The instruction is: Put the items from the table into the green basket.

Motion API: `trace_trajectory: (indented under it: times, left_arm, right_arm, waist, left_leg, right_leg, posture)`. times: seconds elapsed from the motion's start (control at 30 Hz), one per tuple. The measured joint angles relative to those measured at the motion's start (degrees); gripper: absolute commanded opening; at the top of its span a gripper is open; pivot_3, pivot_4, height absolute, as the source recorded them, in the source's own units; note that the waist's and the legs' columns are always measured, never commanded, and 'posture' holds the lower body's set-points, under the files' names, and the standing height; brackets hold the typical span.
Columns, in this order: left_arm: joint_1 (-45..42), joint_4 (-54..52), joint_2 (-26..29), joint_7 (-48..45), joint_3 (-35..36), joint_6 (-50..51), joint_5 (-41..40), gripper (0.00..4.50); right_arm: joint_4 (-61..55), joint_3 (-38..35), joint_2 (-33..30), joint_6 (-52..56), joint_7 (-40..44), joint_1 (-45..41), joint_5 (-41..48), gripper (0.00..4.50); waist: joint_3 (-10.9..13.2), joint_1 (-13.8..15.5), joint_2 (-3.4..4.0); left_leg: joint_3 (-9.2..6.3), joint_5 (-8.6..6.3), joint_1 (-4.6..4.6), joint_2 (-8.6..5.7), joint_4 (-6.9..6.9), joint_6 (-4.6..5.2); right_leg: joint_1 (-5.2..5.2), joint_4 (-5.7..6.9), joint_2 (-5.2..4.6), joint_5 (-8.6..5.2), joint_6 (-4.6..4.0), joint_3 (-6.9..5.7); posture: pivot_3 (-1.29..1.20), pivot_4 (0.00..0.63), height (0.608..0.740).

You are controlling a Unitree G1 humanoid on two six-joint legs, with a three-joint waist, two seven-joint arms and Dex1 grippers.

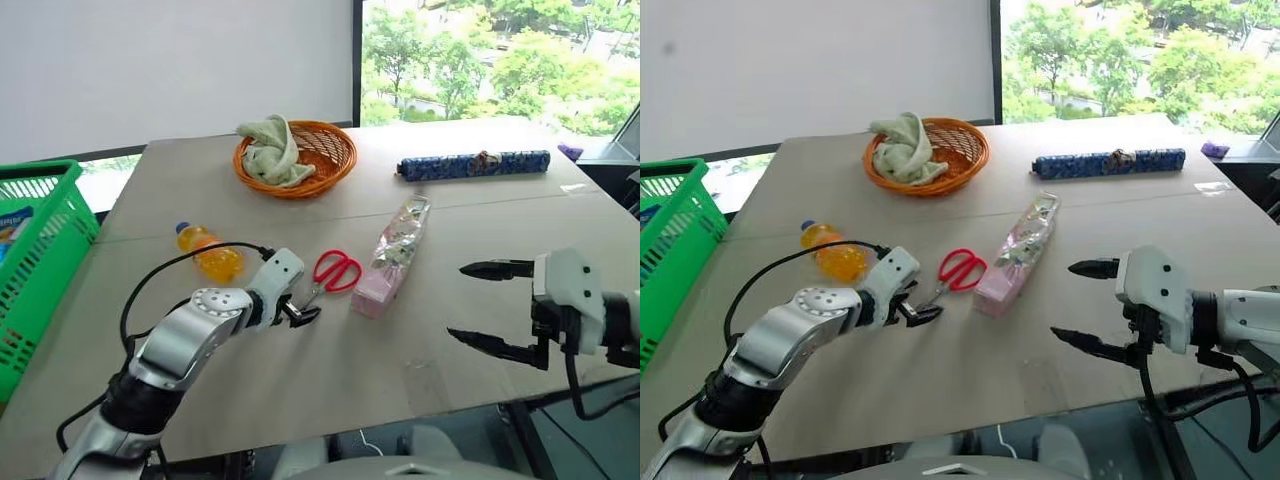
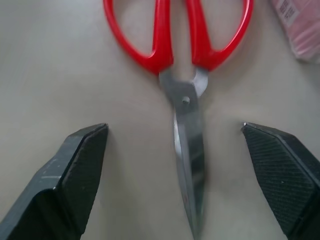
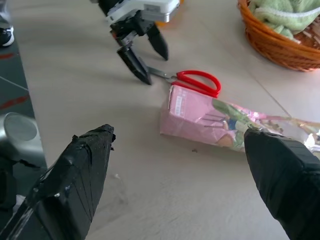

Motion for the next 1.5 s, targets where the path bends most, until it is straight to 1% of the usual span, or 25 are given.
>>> trace_trajectory:
  times: [0.07, 0.1, 0.13, 0.2, 0.23, 0.27, 0.43, 0.5, 0.57, 0.63, 0.7, 0.73, 0.77, 0.8, 0.87, 0.9, 0.93, 0.97, 1.0, 1.07, 1.1, 1.17, 1.27, 1.4, 1.5]
  left_arm:
    - [-0.4, 2.5, -1.1, -1.4, -1.4, -3.1, 1.1, 2.77]
    - [-0.5, 3.1, -1.5, -1.8, -1.8, -3.9, 1.4, 2.14]
    - [-0.5, 3.4, -1.8, -2.3, -2.2, -4.6, 1.6, 1.77]
    - [-0.2, 3.6, -1.9, -3.0, -2.5, -5.6, 1.8, 0.65]
    - [0.0, 3.7, -1.8, -3.0, -2.2, -6.1, 2.1, 0.26]
    - [1.0, 3.5, -1.2, -3.5, -1.4, -6.8, 2.1, 0.02]
    - [6.0, 2.6, -1.3, -4.9, 4.7, -8.9, 0.2, 0.02]
    - [8.9, 2.5, -3.7, -4.1, 11.8, -8.9, -2.9, 0.02]
    - [9.4, 2.0, -5.5, -2.6, 19.7, -9.1, -5.9, 0.02]
    - [7.5, 1.8, -7.3, -0.3, 25.8, -8.7, -8.3, 0.02]
    - [1.8, 2.5, -8.4, 3.7, 31.2, -7.9, -9.8, 0.02]
    - [-0.5, 3.4, -8.4, 4.8, 32.6, -7.8, -9.8, 0.02]
    - [-4.6, 5.6, -8.2, 7.3, 35.1, -7.8, -9.7, 0.02]
    - [-4.8, 5.8, -8.2, 7.4, 35.3, -7.8, -9.7, 0.02]
    - [-10.5, 10.6, -7.4, 10.6, 36.9, -7.5, -8.9, 0.02]
    - [-17.2, 19.4, -4.5, 14.0, 37.3, -7.2, -5.9, 0.02]
    - [-20.3, 24.8, -3.2, 14.8, 36.7, -7.8, -4.2, 0.02]
    - [-26.1, 35.9, -0.1, 16.4, 35.1, -10.9, -0.3, 0.02]
    - [-27.5, 38.9, 0.7, 16.9, 35.0, -11.9, 0.8, 0.02]
    - [-34.2, 52.7, 3.5, 18.5, 33.1, -17.5, 5.0, 0.02]
    - [-35.8, 57.3, 4.2, 18.9, 32.9, -19.9, 6.3, 0.02]
    - [-38.3, 66.0, 5.3, 18.6, 31.5, -24.9, 8.8, 0.02]
    - [-40.2, 77.3, 6.0, 14.9, 29.1, -31.1, 11.3, 0.02]
    - [-40.2, 85.4, 7.5, 12.7, 26.8, -35.7, 14.3, 0.02]
    - [-39.9, 87.1, 8.6, 13.8, 26.9, -36.6, 14.9, 0.02]
  right_arm:
    - [-0.1, 0.0, 0.0, 0.0, 0.1, 0.0, 0.0, 4.5]
    - [-0.2, 0.0, 0.0, 0.0, 0.1, 0.0, 0.0, 4.5]
    - [-0.3, 0.0, 0.0, 0.0, 0.0, 0.1, 0.1, 4.5]
    - [-1.0, 0.0, 0.3, 0.0, -0.2, 0.3, 0.6, 4.5]
    - [-1.3, 0.0, 0.7, 0.0, -0.3, 0.3, 0.8, 4.5]
    - [-1.7, -0.1, 1.0, 0.0, -0.6, 0.3, 1.3, 4.5]
    - [-1.9, 0.2, 3.2, -0.1, -2.0, -1.5, 2.8, 4.5]
    - [-1.7, 0.8, 4.9, -0.1, -3.3, -4.4, 4.5, 4.5]
    - [-1.5, 2.6, 6.4, 0.1, -5.3, -8.2, 6.2, 4.5]
    - [-0.6, 4.8, 8.4, 0.5, -7.5, -11.9, 7.0, 4.5]
    - [0.6, 7.9, 10.5, 1.3, -10.0, -15.9, 7.0, 4.5]
    - [0.9, 8.9, 11.2, 1.4, -10.7, -16.9, 7.0, 4.5]
    - [1.4, 10.5, 12.2, 1.5, -11.6, -18.3, 6.7, 4.5]
    - [1.5, 10.6, 12.2, 1.5, -11.6, -18.4, 6.7, 4.5]
    - [2.0, 12.4, 13.0, 1.6, -12.4, -19.5, 5.7, 4.5]
    - [2.9, 14.3, 13.8, 1.6, -12.8, -20.9, 4.6, 4.5]
    - [3.2, 14.9, 13.8, 1.5, -12.9, -21.2, 4.0, 4.5]
    - [3.4, 15.7, 13.9, 1.4, -12.9, -21.7, 2.9, 4.5]
    - [3.5, 15.8, 13.9, 1.3, -12.9, -21.8, 2.6, 4.5]
    - [3.7, 15.7, 14.0, 1.2, -13.0, -21.8, 1.5, 4.5]
    - [3.7, 15.7, 14.0, 1.2, -13.2, -21.5, 1.2, 4.5]
    - [3.7, 15.6, 14.0, 1.2, -13.8, -21.1, 0.7, 4.5]
    - [3.1, 15.6, 14.3, 1.2, -14.7, -20.3, 0.2, 4.5]
    - [2.1, 15.5, 14.3, 1.2, -15.3, -19.0, -0.1, 4.5]
    - [1.5, 15.3, 14.3, 1.2, -15.5, -18.1, -0.1, 4.5]
  waist:
    - [-0.2, 0.2, 0.25]
    - [-0.2, 0.3, 0.3]
    - [-0.2, 0.4, 0.31]
    - [-0.2, 0.3, 0.31]
    - [-0.2, 0.1, 0.29]
    - [-0.2, -0.5, 0.28]
    - [-0.3, -2.1, 0.29]
    - [-0.1, -2.6, 0.16]
    - [0.0, -2.3, -0.05]
    - [0.1, -2.0, -0.15]
    - [0.2, -1.2, -0.35]
    - [0.2, -0.8, -0.39]
    - [0.2, -0.5, -0.41]
    - [0.2, -0.5, -0.42]
    - [0.2, -0.1, -0.47]
    - [0.3, -0.1, -0.54]
    - [0.2, -0.1, -0.56]
    - [0.3, -0.2, -0.69]
    - [0.3, -0.2, -0.7]
    - [0.2, -0.5, -0.81]
    - [0.2, -0.7, -0.82]
    - [0.2, -0.9, -0.85]
    - [0.3, -1.1, -0.92]
    - [0.3, -2.2, -1.05]
    - [0.4, -2.8, -1.13]
  left_leg:
    - [-0.02, -0.01, 0.03, -0.01, 0.07, -0.02]
    - [-0.02, -0.05, 0.04, -0.01, 0.13, -0.09]
    - [-0.04, -0.14, 0.05, -0.01, 0.18, -0.23]
    - [-0.05, -0.14, 0.07, -0.01, 0.24, -0.24]
    - [-0.05, -0.14, 0.07, -0.01, 0.25, -0.24]
    - [-0.05, -0.14, 0.08, -0.01, 0.27, -0.24]
    - [-0.05, -0.14, 0.08, -0.01, 0.28, -0.24]
    - [-0.07, -0.14, 0.06, 0.05, 0.26, -0.24]
    - [-0.14, -0.14, 0.02, 0.09, 0.24, -0.24]
    - [-0.14, -0.14, -0.01, 0.08, 0.25, -0.25]
    - [-0.14, -0.12, -0.06, 0.06, 0.3, -0.26]
    - [-0.14, -0.11, -0.07, 0.05, 0.3, -0.27]
    - [-0.13, -0.04, -0.08, 0.01, 0.3, -0.25]
    - [-0.13, 0.01, -0.08, 0.01, 0.31, -0.2]
    - [-0.13, 0.08, -0.09, -0.03, 0.31, -0.14]
    - [-0.12, 0.09, -0.12, -0.04, 0.31, -0.14]
    - [-0.12, 0.09, -0.12, -0.05, 0.31, -0.15]
    - [-0.12, 0.11, -0.24, -0.04, 0.3, -0.16]
    - [-0.12, 0.11, -0.35, -0.04, 0.3, -0.16]
    - [-0.13, 0.13, -0.89, -0.05, 0.41, -0.17]
    - [-0.11, 0.13, -1.0, -0.05, 0.44, -0.17]
    - [-0.06, 0.13, -1.0, -0.05, 0.46, -0.16]
    - [-0.05, 0.13, -1.0, -0.05, 0.47, -0.16]
    - [-0.07, 0.13, -1.01, -0.03, 0.47, -0.16]
    - [-0.07, 0.12, -1.0, -0.02, 0.47, -0.15]
  right_leg:
    - [0.05, 0.02, -0.05, -0.06, -0.11, -0.02]
    - [0.05, 0.09, -0.07, -0.08, -0.15, -0.03]
    - [0.05, 0.15, -0.08, -0.08, -0.16, -0.03]
    - [0.07, 0.2, -0.1, -0.08, -0.17, -0.03]
    - [0.07, 0.21, -0.11, -0.08, -0.18, -0.03]
    - [0.07, 0.22, -0.11, -0.07, -0.17, -0.02]
    - [0.06, 0.22, -0.09, -0.07, -0.14, 0.02]
    - [0.01, 0.23, -0.02, 0.02, 0.02, 0.03]
    - [-0.01, 0.24, 0.02, 0.02, 0.02, -0.02]
    - [-0.01, 0.22, 0.02, 0.03, 0.03, -0.03]
    - [-0.01, 0.22, 0.01, 0.04, 0.04, -0.05]
    - [-0.01, 0.21, 0.01, 0.04, 0.05, -0.06]
    - [-0.01, 0.2, 0.0, 0.04, 0.05, -0.06]
    - [-0.01, 0.2, 0.0, 0.04, 0.05, -0.06]
    - [-0.01, 0.21, 0.01, 0.05, 0.06, -0.07]
    - [-0.05, 0.23, 0.03, 0.05, 0.09, -0.07]
    - [-0.04, 0.23, 0.04, 0.05, 0.09, -0.07]
    - [-0.19, 0.26, 0.09, 0.05, 0.09, -0.08]
    - [-0.29, 0.27, 0.09, 0.05, 0.1, -0.08]
    - [-0.78, 0.35, 0.09, 0.1, 0.17, -0.1]
    - [-0.86, 0.35, 0.08, 0.12, 0.21, -0.08]
    - [-0.86, 0.31, 0.06, 0.12, 0.22, -0.09]
    - [-0.87, 0.3, 0.06, 0.12, 0.23, -0.14]
    - [-0.87, 0.33, 0.05, 0.12, 0.24, -0.15]
    - [-0.88, 0.35, 0.01, 0.12, 0.24, -0.12]
  posture:
    - [-0.25, 0.0, 0.74]
    - [-0.25, 0.0, 0.74]
    - [-0.25, 0.0, 0.74]
    - [-0.25, 0.0, 0.74]
    - [-0.24, 0.0, 0.74]
    - [-0.24, 0.0, 0.74]
    - [-0.19, 0.005, 0.74]
    - [-0.18, 0.007, 0.74]
    - [-0.16, 0.008, 0.74]
    - [-0.14, 0.006, 0.74]
    - [-0.13, 0.004, 0.74]
    - [-0.13, 0.004, 0.74]
    - [-0.13, 0.0, 0.74]
    - [-0.13, 0.0, 0.74]
    - [-0.13, 0.0, 0.74]
    - [-0.15, 0.0, 0.74]
    - [-0.17, 0.0, 0.74]
    - [-0.18, 0.0, 0.74]
    - [-0.18, 0.0, 0.74]
    - [-0.19, 0.002, 0.74]
    - [-0.2, 0.003, 0.74]
    - [-0.2, 0.003, 0.74]
    - [-0.23, 0.008, 0.74]
    - [-0.23, 0.013, 0.74]
    - [-0.22, 0.013, 0.74]
